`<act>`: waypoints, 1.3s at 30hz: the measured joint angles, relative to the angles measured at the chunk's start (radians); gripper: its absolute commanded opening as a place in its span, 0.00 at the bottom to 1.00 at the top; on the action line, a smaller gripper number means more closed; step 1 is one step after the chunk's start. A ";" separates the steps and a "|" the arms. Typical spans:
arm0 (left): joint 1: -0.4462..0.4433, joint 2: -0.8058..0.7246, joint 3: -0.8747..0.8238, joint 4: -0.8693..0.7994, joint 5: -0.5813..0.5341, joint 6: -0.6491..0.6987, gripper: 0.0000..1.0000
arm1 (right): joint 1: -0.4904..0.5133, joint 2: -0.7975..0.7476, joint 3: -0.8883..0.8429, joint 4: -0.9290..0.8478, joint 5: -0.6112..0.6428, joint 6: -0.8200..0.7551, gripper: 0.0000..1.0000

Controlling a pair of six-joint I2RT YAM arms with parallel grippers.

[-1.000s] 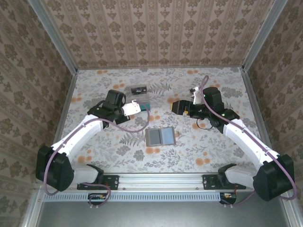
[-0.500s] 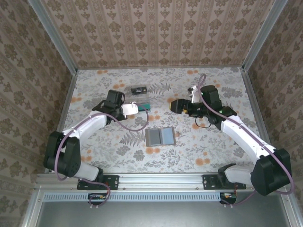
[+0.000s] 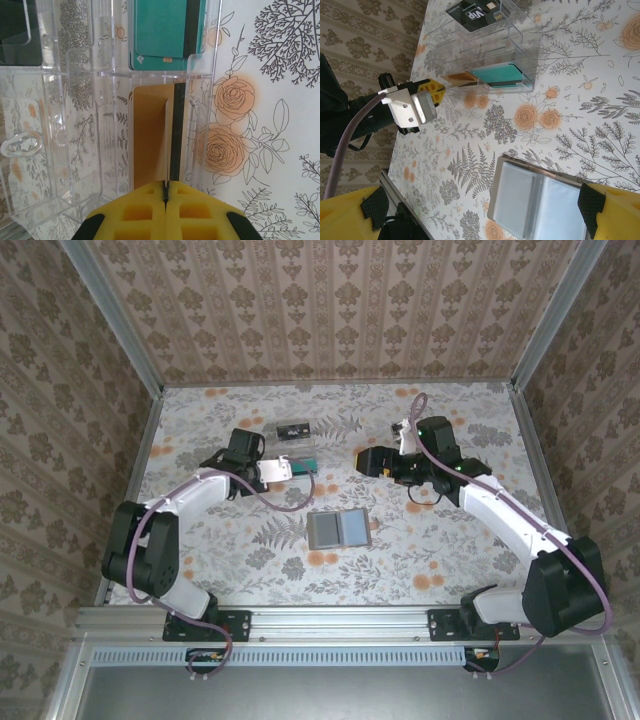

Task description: Take the credit cards out of the card holder

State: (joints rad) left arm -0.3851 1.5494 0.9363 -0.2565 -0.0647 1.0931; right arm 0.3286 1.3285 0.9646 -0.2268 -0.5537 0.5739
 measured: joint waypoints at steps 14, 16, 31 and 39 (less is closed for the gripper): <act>0.001 0.053 0.019 0.018 0.005 -0.001 0.00 | -0.005 0.022 0.003 0.003 -0.007 0.000 1.00; 0.001 0.056 0.024 0.019 0.006 -0.001 0.00 | -0.005 0.024 0.003 0.006 -0.007 0.001 1.00; 0.007 0.084 0.035 0.024 0.013 -0.038 0.25 | -0.005 0.029 0.003 0.019 -0.008 0.001 1.00; 0.014 0.092 0.035 0.039 -0.017 -0.046 0.27 | -0.005 0.029 0.003 0.021 -0.008 0.001 1.00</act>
State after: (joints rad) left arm -0.3714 1.6409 0.9718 -0.2173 -0.0814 1.0473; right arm 0.3241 1.3571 0.9676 -0.2062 -0.5617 0.5751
